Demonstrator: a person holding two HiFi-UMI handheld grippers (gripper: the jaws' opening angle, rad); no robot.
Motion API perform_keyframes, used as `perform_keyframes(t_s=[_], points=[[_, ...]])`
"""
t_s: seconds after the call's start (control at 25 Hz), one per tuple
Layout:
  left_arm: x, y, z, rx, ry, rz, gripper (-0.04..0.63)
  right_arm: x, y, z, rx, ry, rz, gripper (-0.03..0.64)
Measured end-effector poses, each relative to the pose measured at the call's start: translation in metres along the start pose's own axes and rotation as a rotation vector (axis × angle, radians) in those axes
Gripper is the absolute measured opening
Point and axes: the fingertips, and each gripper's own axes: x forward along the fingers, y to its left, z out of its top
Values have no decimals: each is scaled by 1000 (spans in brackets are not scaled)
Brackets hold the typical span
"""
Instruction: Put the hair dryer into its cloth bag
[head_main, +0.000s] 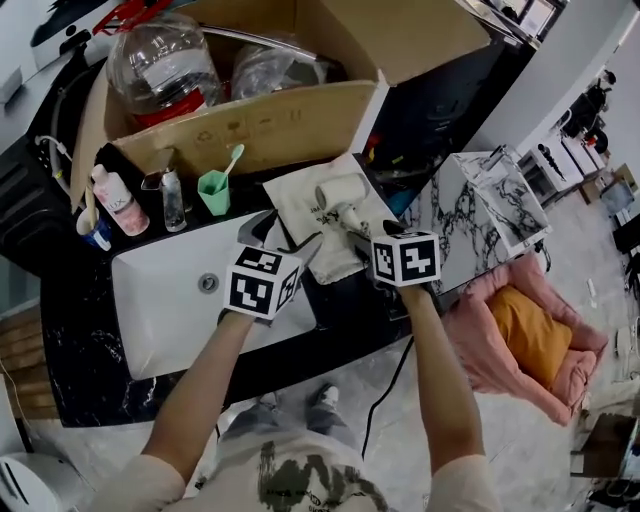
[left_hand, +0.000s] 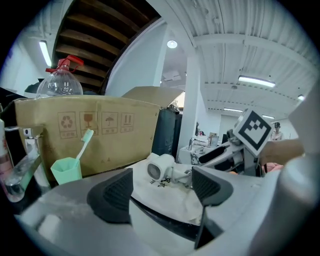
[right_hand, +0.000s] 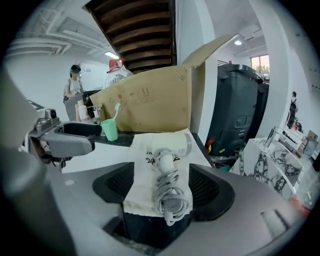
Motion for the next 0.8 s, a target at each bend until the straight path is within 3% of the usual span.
perform_keyframes(t_s=[0.36, 0.8], points=[[13, 11, -3, -30, -2, 77, 370, 47, -13, -16, -45, 155, 45, 344], [14, 11, -15, -47, 19, 134, 370, 83, -20, -27, -7, 240, 61, 344]])
